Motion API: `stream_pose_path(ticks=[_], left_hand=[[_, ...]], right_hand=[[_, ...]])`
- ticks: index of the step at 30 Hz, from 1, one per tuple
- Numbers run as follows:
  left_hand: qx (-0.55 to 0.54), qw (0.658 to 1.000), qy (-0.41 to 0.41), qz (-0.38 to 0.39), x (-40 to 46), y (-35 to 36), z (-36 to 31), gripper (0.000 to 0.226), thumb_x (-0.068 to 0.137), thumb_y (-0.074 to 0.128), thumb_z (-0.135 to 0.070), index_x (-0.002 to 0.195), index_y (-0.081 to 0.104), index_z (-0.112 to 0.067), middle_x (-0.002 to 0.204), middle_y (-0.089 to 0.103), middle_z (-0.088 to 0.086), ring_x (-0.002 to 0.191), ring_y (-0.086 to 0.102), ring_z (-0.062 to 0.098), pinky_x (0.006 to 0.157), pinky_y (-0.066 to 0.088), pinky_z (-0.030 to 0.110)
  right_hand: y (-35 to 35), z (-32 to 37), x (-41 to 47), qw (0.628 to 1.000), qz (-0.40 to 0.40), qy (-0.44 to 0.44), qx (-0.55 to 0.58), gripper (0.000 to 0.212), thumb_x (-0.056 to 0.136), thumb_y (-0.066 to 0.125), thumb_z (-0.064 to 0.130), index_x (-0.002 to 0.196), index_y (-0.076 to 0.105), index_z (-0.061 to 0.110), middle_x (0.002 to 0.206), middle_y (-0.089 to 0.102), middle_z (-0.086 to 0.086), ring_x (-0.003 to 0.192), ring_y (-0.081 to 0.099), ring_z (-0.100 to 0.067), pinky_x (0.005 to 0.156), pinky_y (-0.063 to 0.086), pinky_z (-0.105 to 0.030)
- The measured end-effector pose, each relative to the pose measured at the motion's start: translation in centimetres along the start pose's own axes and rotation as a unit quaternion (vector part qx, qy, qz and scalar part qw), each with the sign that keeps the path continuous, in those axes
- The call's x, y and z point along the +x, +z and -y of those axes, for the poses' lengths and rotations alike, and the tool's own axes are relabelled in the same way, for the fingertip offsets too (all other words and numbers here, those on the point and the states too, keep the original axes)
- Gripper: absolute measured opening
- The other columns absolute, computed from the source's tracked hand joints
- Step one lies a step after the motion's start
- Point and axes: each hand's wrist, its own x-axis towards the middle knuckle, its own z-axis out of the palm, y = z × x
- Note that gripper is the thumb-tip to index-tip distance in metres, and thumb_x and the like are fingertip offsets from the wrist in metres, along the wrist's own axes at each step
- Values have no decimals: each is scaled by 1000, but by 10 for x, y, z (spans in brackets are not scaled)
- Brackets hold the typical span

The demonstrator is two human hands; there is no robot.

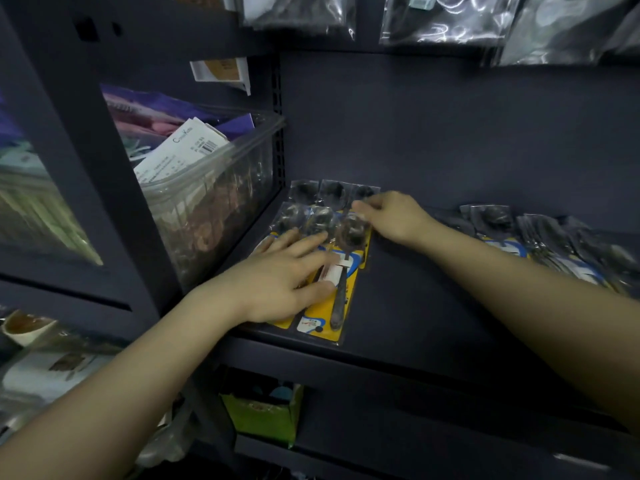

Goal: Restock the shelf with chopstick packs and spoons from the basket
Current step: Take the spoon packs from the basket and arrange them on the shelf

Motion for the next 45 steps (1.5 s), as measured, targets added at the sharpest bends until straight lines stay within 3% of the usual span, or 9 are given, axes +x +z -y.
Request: stream_pose_path(ticks=[4, 11, 18, 24, 27, 31, 38, 42, 45], left_hand=[[-7, 982, 93, -166, 12, -11, -31, 69, 80, 21, -58, 139, 35, -25, 146, 39, -1, 136, 33, 22, 111, 30, 41], [-56, 975, 130, -170, 57, -9, -100, 41, 86, 44, -43, 117, 57, -20, 115, 60, -2, 99, 60, 16, 88, 47, 33], [-131, 964, 115, -199, 93, -8, -154, 25, 87, 55, -28, 108, 64, -17, 103, 66, 0, 83, 64, 13, 75, 49, 26], [-201, 954, 62, -213, 122, -7, -195, 21, 87, 57, -20, 105, 66, -14, 99, 69, 1, 85, 63, 13, 63, 36, 1], [-262, 941, 31, -210, 136, -3, -216, 20, 87, 57, -21, 104, 66, -15, 91, 67, -1, 83, 61, 11, 71, 42, 8], [-380, 902, -17, -206, 143, -1, -240, 32, 87, 56, -31, 115, 58, -15, 105, 66, 2, 95, 62, 17, 91, 49, 35], [-474, 854, -20, -211, 121, 7, -233, 5, 86, 60, -18, 89, 64, -16, 92, 69, 3, 83, 61, 11, 83, 46, 35], [-423, 872, -92, -229, 103, 9, -200, 22, 75, 65, -32, 91, 65, -17, 93, 72, 3, 86, 65, 16, 85, 48, 38], [-380, 880, -159, -235, 98, 8, -174, 26, 73, 70, -32, 92, 65, -16, 90, 72, 6, 86, 66, 21, 85, 48, 38]], right_hand=[[-46, -46, -25, 997, -65, 9, -33, 27, 91, 54, 24, 105, 67, 6, 115, 68, -14, 110, 60, -30, 89, 42, -31], [-105, -162, -67, 983, 3, 153, -106, 46, 87, 61, 26, 123, 54, -1, 130, 56, -23, 120, 52, -35, 99, 39, -37], [-108, -209, -69, 977, -18, 133, 163, 20, 80, 69, 7, 94, 62, -5, 73, 55, -6, 69, 50, -14, 52, 39, -6], [-122, -230, -58, 955, -85, 121, 257, 19, 77, 72, 6, 63, 61, 15, 48, 57, 5, 43, 52, -3, 56, 46, -22], [-143, -230, -56, 939, -175, 90, 281, 23, 83, 64, 7, 65, 57, 19, 57, 55, 4, 41, 48, 4, 45, 39, -8], [-164, -206, -58, 903, -219, 21, 370, 22, 89, 56, 10, 69, 52, 20, 67, 53, 1, 58, 49, -7, 55, 41, -21], [-150, -187, -58, 871, -80, -16, 484, 23, 98, 41, 23, 91, 59, 10, 74, 58, -1, 64, 56, -12, 58, 52, -23], [-128, -227, -53, 985, -2, -14, 173, 15, 86, 63, 18, 95, 66, 7, 82, 61, -1, 80, 55, -14, 78, 45, -30], [-115, -238, -54, 993, 38, 32, 110, 15, 75, 75, 17, 75, 60, 15, 72, 57, 0, 78, 53, -16, 68, 39, -26]])
